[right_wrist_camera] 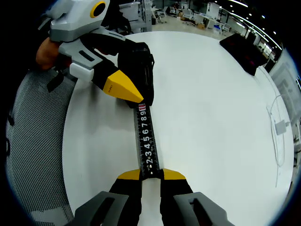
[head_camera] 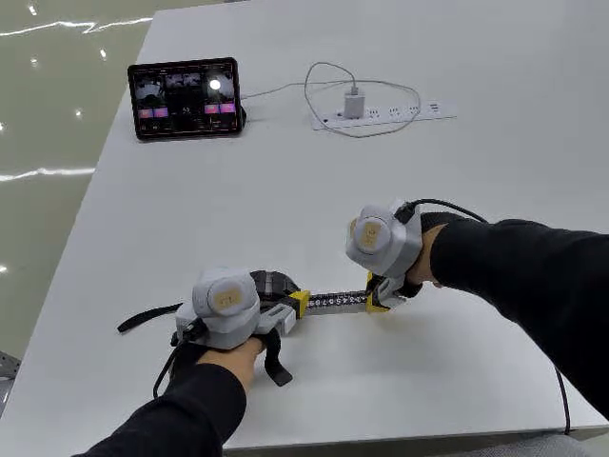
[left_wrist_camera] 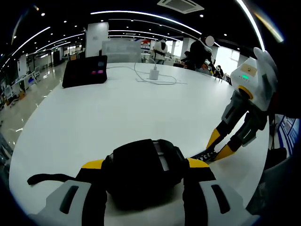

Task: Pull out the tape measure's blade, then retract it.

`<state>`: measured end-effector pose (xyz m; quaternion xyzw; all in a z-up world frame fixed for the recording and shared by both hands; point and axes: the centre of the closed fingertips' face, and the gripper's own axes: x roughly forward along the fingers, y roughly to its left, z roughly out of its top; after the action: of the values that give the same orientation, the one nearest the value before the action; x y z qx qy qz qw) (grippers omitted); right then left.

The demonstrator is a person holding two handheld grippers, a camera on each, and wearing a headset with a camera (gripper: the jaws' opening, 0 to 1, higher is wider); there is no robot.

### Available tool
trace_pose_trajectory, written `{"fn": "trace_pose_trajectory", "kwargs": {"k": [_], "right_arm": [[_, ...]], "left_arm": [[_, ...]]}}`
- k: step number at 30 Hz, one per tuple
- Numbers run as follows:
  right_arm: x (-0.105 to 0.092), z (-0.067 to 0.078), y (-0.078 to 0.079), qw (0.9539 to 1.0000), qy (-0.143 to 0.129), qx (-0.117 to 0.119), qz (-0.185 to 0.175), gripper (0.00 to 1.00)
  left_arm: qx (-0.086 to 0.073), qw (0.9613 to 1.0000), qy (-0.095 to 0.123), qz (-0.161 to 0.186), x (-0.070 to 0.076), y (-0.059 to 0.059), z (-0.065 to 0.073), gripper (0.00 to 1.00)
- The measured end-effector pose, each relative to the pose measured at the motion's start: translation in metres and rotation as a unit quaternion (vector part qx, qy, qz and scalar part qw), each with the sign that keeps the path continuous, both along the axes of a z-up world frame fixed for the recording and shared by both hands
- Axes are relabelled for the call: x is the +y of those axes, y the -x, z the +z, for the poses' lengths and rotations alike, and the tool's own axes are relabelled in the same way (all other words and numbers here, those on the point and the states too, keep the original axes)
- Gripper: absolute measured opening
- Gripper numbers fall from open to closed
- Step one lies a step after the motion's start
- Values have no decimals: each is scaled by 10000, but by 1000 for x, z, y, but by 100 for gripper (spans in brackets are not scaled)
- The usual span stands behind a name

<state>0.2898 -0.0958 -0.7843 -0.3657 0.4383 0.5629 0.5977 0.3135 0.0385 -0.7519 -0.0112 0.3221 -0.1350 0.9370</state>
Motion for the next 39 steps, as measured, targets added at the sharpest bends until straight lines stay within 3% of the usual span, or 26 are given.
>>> {"fn": "trace_pose_trajectory", "kwargs": {"k": [39], "right_arm": [[12, 0, 0, 10000, -61, 32, 58, 10]], "left_arm": [[43, 10000, 56, 1, 0, -1, -1, 61]]}}
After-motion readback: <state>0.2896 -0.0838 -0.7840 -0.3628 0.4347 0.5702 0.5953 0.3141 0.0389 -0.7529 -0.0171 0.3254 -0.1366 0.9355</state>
